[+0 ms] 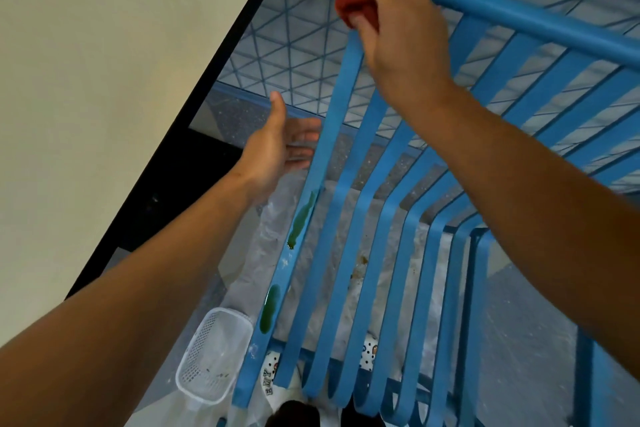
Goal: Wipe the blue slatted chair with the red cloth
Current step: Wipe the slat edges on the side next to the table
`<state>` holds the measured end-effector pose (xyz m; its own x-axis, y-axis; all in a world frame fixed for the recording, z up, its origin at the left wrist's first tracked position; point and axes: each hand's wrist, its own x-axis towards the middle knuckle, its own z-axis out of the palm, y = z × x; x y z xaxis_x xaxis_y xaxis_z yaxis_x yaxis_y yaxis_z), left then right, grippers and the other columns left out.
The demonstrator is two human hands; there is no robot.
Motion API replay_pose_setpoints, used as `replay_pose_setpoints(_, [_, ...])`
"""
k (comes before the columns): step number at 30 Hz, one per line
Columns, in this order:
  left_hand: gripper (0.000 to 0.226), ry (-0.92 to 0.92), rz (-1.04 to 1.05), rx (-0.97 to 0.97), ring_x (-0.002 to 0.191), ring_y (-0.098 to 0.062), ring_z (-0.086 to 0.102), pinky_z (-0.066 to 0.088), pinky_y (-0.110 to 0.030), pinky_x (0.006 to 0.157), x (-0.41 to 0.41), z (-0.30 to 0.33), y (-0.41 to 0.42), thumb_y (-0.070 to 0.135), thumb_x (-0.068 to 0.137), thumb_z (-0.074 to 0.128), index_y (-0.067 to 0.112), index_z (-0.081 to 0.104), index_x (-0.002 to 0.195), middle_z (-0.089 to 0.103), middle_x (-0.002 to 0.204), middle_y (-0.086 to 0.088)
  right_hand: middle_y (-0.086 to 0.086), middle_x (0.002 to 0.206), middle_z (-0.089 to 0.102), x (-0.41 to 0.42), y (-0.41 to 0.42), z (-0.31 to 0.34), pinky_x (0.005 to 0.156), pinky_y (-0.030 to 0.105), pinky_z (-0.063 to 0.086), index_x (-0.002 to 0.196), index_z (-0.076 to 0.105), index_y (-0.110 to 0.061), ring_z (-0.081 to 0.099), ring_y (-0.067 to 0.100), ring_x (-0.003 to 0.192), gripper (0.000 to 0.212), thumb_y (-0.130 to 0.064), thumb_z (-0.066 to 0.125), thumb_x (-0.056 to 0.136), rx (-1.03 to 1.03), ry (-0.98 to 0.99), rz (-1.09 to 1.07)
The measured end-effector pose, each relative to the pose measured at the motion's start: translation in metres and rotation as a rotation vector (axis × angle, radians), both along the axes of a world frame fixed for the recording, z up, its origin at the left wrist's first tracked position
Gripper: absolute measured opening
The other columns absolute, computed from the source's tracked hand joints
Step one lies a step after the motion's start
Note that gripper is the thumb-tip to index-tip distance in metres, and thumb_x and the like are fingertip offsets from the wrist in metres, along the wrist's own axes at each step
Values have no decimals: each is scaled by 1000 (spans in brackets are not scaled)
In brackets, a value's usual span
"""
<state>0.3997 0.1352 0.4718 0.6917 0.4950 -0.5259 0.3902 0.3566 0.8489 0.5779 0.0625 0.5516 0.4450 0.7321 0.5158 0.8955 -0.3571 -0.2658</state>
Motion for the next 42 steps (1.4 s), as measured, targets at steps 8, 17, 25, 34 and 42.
replay_pose_setpoints(8, [89, 51, 48, -78, 100, -16, 73, 55, -37, 94, -17, -20, -8, 75, 95, 5, 18, 72, 111, 79, 101, 0, 8, 121, 53, -72, -39, -94, 77, 36, 58, 126, 65, -18, 63, 24, 98, 32, -26, 67, 95, -151, 348, 13])
replay_pose_setpoints(17, [96, 149, 40, -238, 80, -19, 63, 49, -31, 74, -71, -66, -31, 71, 98, 4, 4, 70, 113, 71, 89, -8, 6, 115, 52, -134, -87, -131, 84, 39, 57, 129, 64, -16, 63, 24, 95, 33, -24, 65, 97, -211, 589, 104])
replay_pose_setpoints(25, [92, 133, -83, -188, 84, -22, 65, 52, -38, 83, -90, -64, -27, 73, 92, 11, 8, 73, 115, 72, 105, -12, 6, 121, 52, -78, -67, -106, 74, 25, 45, 131, 60, -15, 63, 25, 96, 35, -29, 62, 99, -353, 319, 217])
replay_pose_setpoints(34, [88, 171, -82, -155, 88, -21, 67, 53, -38, 84, -110, -51, -35, 78, 78, 17, 21, 79, 101, 78, 104, -2, 6, 122, 50, -146, -99, -137, 83, 23, 52, 128, 61, -13, 63, 23, 97, 31, -19, 64, 97, -193, 618, 84])
replay_pose_setpoints(42, [87, 156, -28, -143, 87, -18, 65, 53, -36, 86, -115, -54, -45, 77, 82, 12, 26, 80, 103, 77, 105, -4, -4, 123, 48, -175, -125, -143, 88, 24, 55, 127, 56, -17, 60, 14, 105, 29, -24, 62, 99, -185, 808, 186])
